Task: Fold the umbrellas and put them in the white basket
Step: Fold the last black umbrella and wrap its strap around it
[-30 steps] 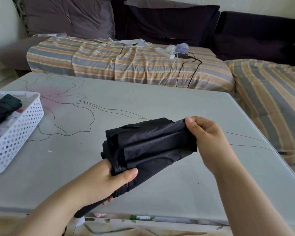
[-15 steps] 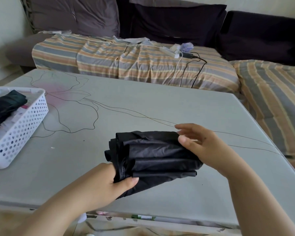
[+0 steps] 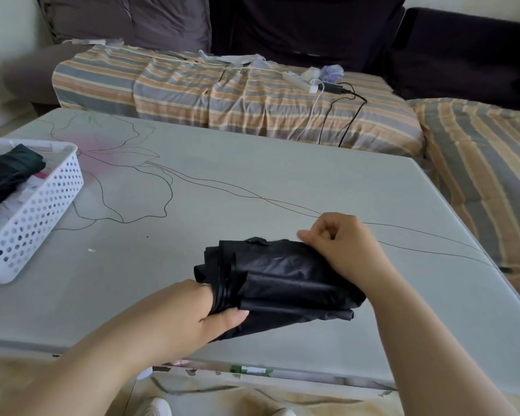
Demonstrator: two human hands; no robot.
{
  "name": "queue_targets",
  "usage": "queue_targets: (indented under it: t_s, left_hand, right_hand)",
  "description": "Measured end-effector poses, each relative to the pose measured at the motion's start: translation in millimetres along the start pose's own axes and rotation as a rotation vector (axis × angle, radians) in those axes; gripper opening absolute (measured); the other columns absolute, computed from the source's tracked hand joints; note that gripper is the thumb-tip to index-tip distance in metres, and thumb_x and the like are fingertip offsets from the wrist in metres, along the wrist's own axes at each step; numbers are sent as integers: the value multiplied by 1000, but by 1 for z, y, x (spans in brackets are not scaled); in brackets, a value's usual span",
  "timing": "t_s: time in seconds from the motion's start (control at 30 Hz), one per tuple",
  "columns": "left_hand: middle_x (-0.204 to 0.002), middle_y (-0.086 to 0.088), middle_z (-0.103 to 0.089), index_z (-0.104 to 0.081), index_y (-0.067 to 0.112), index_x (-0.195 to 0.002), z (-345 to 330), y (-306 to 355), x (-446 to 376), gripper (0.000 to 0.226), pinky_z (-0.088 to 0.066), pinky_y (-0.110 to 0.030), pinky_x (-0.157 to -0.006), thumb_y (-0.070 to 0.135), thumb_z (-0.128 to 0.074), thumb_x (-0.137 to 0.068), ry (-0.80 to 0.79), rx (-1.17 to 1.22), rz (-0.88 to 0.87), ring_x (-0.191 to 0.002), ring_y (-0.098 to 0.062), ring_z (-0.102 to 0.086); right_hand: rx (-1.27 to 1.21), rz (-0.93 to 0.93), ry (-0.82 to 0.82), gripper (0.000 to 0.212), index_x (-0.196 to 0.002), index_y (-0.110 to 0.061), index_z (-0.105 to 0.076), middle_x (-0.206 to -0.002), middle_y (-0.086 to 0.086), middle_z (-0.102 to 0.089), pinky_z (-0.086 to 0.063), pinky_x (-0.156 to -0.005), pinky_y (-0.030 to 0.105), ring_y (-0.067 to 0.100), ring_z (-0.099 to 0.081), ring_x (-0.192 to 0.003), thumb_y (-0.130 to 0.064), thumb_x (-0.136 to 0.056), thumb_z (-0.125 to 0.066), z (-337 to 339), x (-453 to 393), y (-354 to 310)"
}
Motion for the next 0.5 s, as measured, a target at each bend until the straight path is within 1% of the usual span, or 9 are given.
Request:
queue_targets:
  t_s: [0.07, 0.1, 0.17, 0.2, 0.27, 0.33, 0.4, 0.43, 0.5]
  left_hand:
    - [-58, 8, -45, -36, 30, -63, 1, -3, 1, 38, -32, -17, -52, 53, -37, -93, -6, 41, 21, -53, -5, -43]
    - [-57, 13, -48, -38, 30, -63, 1, -6, 1, 38, -34, -16, -52, 53, -38, -93, -7, 80, 40, -53, -3, -44]
    - [-55, 16, -52, -47, 31, -67, 2, -14, 0, 35, -39, -14, -55, 54, -39, -92, 3, 179, 87, -51, 0, -48]
    - [-55, 14, -53, -52, 32, -73, 2, -19, 0, 32, -41, -13, -55, 56, -40, -91, 6, 247, 124, -49, 0, -50]
    - [-60, 4, -56, -58, 29, -90, 3, -29, -1, 41, -46, -20, -56, 64, -38, -85, 13, 387, 184, -46, -4, -53]
    - [-69, -9, -64, -59, 27, -98, 6, -35, -2, 54, -51, -29, -58, 74, -38, -79, 19, 489, 210, -54, -14, -60]
    - [-65, -9, -60, -57, 23, -92, 9, -34, -1, 49, -49, -32, -52, 69, -43, -81, 34, 569, 204, -53, -21, -59]
    - [-60, -8, -54, -54, 17, -87, 8, -32, -1, 49, -45, -30, -49, 65, -45, -82, 31, 598, 201, -49, -21, -55]
    - [-54, -7, -48, -49, 8, -84, 6, -27, -1, 55, -42, -29, -47, 62, -44, -83, 22, 547, 182, -46, -21, -52]
  right_hand:
    - [-89, 5, 164, 19, -73, -23, -61, -69, -9, -60, -39, -60, 18, 8, -53, -65, -36, -85, -68, 19, 3, 3]
    - [-182, 69, 228, 14, -78, -27, -62, -76, -10, -63, -41, -67, 18, 6, -57, -72, -39, -84, -67, 31, 9, -2]
    - [-319, 338, 245, 21, -86, -31, -62, -84, -13, -65, -44, -76, 19, 7, -60, -83, -50, -79, -68, 48, 32, -30]
    - [-278, 510, 216, 28, -88, -30, -63, -87, -14, -64, -45, -79, 19, 9, -60, -86, -55, -77, -68, 48, 48, -48]
    - [-44, 796, 154, 28, -92, -25, -67, -95, -8, -63, -47, -80, 22, 14, -60, -93, -49, -78, -69, 28, 75, -76]
    - [182, 940, 74, 25, -101, -18, -73, -109, -2, -65, -48, -89, 31, 18, -60, -108, -37, -85, -67, -7, 82, -84]
    - [372, 963, 14, 30, -118, -24, -68, -127, -5, -62, -39, -105, 40, 18, -52, -125, -36, -96, -52, -34, 72, -80]
    - [444, 931, 12, 34, -122, -27, -66, -130, -7, -61, -34, -109, 39, 17, -51, -127, -37, -99, -43, -39, 64, -78]
    - [513, 817, 74, 41, -112, -28, -70, -119, -11, -68, -34, -106, 34, 13, -58, -116, -38, -101, -32, -35, 47, -73]
Point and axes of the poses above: each hand's wrist, its own x-axis away from the middle knuckle, its own z-axis out of the back of the hand, y = z × x, the point moved 8 cm from there along -x, towards the middle knuckle
